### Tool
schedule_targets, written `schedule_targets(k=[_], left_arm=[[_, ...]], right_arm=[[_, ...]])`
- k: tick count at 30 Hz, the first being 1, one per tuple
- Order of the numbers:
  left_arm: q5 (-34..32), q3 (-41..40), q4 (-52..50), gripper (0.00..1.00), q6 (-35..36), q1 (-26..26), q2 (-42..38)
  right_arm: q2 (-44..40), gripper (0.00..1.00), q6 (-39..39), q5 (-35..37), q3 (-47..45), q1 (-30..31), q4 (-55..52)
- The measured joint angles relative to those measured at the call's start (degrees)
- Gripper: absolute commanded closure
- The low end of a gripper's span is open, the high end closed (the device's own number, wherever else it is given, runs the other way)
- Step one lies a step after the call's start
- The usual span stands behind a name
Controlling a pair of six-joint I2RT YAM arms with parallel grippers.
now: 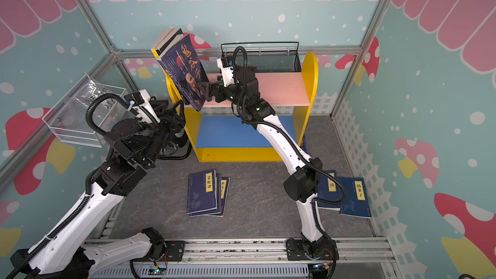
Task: Stacking books/files
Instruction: Place the book at the bookshelf, then move the book to the bookshelf.
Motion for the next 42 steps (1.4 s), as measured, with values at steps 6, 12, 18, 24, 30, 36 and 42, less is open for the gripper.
schedule_targets(k=[6, 12, 18, 24, 30, 36, 42], left_arm=[[7.1, 0.1, -3.1, 0.38, -3.1, 2.0, 1.9], [9.3, -0.2, -2.6, 0.46, -5.2, 3.6, 2.0], [12.2, -0.7, -0.9, 0.46, -6.9, 5.9, 3.8], [14.6, -0.7, -0.7, 0.46, -7.4, 7.1, 5.6], [15.5, -0.7, -0.2, 0.46, -7.5, 8.2, 5.9], [15.5, -0.7, 0.3, 0.46, -7.5, 8.8, 6.9], [14.7, -0.7, 1.0, 0.46, -7.3, 8.9, 7.3]], right_arm=[[-3.6, 0.02, -3.8, 3.0, -3.7, 0.9, -3.1], [-7.2, 0.02, -5.0, 3.9, -8.2, 1.0, -3.7], [-8.0, 0.03, -4.9, 3.9, -9.6, 1.1, -2.9], [-8.0, 0.03, -5.0, 5.6, -9.6, 1.6, -2.9], [-7.9, 0.03, -4.9, 6.4, -9.5, 1.8, -2.9], [-5.1, 0.03, -4.5, 6.4, -6.3, 1.9, -2.4], [-0.7, 0.03, -3.8, 6.3, -0.8, 1.9, -1.8]])
